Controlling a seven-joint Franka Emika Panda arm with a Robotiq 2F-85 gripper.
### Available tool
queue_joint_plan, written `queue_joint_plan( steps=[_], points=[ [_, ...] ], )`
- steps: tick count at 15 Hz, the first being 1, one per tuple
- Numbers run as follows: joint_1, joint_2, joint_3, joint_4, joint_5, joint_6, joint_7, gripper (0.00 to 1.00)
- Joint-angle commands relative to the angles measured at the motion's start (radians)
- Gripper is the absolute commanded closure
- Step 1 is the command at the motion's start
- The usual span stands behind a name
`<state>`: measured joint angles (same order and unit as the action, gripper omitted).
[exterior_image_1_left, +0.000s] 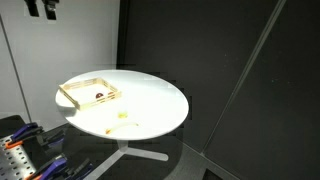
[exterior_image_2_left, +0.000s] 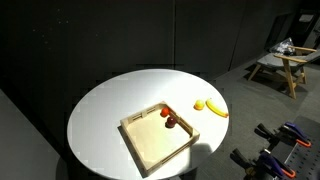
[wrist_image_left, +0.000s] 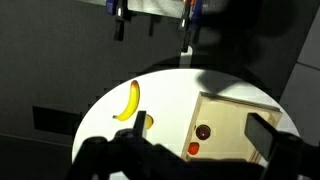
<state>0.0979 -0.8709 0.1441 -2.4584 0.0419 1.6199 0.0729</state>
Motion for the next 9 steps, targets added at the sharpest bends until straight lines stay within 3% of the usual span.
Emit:
queue_joint_plan(
  steps=[1,9],
  points=[
    [-0.014,0.05,0.006,-0.01,-0.004,0.058,0.025,0.0],
    [-0.011,0.202,0.0,-0.024,0.01,0.215,0.047,0.0]
  ],
)
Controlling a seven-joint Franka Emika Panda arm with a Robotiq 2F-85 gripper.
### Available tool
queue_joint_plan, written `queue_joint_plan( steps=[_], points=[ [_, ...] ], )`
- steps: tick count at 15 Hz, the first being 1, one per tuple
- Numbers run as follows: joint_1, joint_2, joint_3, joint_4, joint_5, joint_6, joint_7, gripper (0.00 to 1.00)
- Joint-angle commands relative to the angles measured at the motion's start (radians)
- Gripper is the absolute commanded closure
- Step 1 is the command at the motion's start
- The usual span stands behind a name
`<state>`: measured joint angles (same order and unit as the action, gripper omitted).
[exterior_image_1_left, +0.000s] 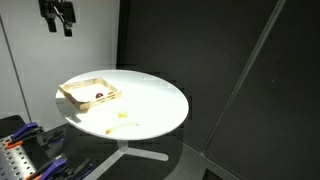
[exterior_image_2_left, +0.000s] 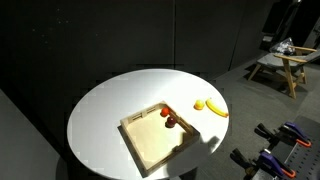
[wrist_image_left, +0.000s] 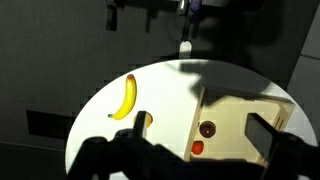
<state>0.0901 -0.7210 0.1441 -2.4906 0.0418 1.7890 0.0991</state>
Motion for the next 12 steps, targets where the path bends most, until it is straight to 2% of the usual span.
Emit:
queue_joint_plan(
  steps=[1,12],
  points=[
    [-0.001,0.074,-0.001,0.01,0.013,0.066,0.02,0.0],
    [0.004,0.357,0.011,0.032,0.013,0.317,0.079,0.0]
  ],
)
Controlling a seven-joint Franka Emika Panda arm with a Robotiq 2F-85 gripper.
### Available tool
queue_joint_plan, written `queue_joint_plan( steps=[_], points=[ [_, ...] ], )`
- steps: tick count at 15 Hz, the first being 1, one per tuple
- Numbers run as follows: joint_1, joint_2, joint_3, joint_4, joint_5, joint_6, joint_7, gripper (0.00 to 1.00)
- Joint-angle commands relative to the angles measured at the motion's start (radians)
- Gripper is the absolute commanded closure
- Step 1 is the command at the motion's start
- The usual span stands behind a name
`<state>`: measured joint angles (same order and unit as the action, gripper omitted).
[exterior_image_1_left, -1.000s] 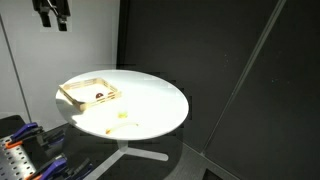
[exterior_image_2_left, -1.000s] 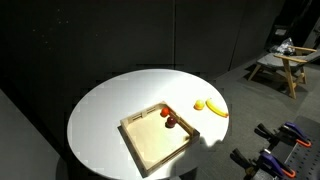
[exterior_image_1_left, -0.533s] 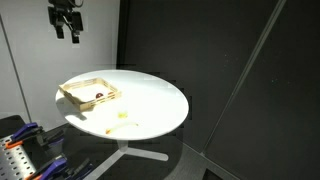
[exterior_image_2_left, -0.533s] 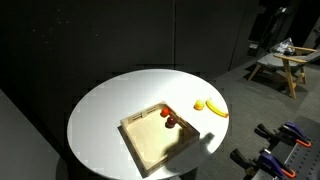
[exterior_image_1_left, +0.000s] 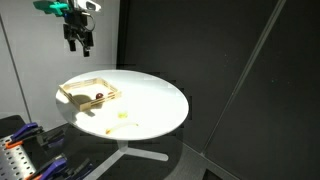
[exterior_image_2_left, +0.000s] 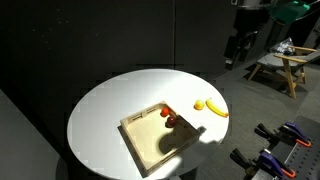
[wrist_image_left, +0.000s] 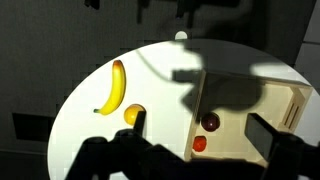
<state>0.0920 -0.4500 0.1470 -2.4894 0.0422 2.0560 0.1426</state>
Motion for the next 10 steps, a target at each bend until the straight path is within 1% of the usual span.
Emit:
queue_joint_plan(
  steps=[1,6,10],
  points=[
    [0.003,0.113,0.01,0.033,0.011,0.072,0.041,0.0],
    [0.013,0.263,0.012,0.051,0.006,0.194,0.042,0.0],
    [0.021,0.366,0.009,0.073,-0.003,0.264,0.037,0.0]
  ],
)
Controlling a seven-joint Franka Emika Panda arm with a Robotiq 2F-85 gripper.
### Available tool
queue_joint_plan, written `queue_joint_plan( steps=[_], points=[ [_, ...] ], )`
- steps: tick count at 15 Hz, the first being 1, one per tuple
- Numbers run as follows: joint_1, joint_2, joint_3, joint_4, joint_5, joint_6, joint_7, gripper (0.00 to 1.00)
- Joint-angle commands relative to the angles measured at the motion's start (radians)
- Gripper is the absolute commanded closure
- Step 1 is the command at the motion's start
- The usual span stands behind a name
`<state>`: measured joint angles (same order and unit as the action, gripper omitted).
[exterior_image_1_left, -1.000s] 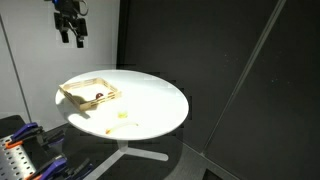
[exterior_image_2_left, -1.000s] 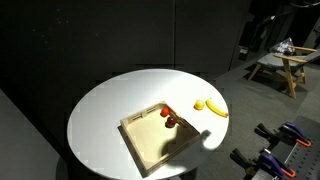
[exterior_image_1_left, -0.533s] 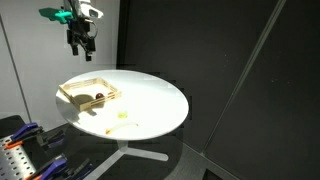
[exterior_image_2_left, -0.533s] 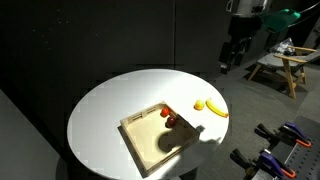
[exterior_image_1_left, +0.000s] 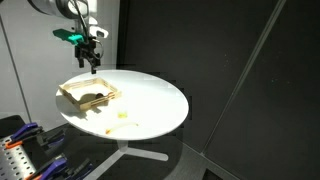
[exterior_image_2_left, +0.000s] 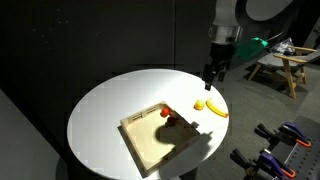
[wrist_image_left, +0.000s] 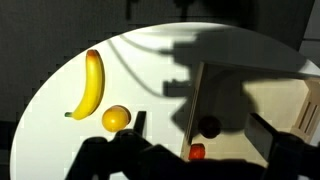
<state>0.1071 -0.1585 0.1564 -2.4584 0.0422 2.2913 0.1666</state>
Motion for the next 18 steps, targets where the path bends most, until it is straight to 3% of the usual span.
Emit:
queue_joint_plan(
  steps=[1,7,13,17,18],
  points=[
    [0.008,0.097,-0.001,0.048,-0.003,0.04,0.011,0.0],
    [0.02,0.235,-0.005,0.093,-0.033,0.111,0.032,0.0],
    [0.056,0.355,-0.021,0.174,-0.121,0.138,0.133,0.0],
    [0.083,0.391,-0.034,0.212,-0.14,0.124,0.18,0.0],
    [0.074,0.374,-0.027,0.179,-0.109,0.137,0.138,0.0]
  ],
)
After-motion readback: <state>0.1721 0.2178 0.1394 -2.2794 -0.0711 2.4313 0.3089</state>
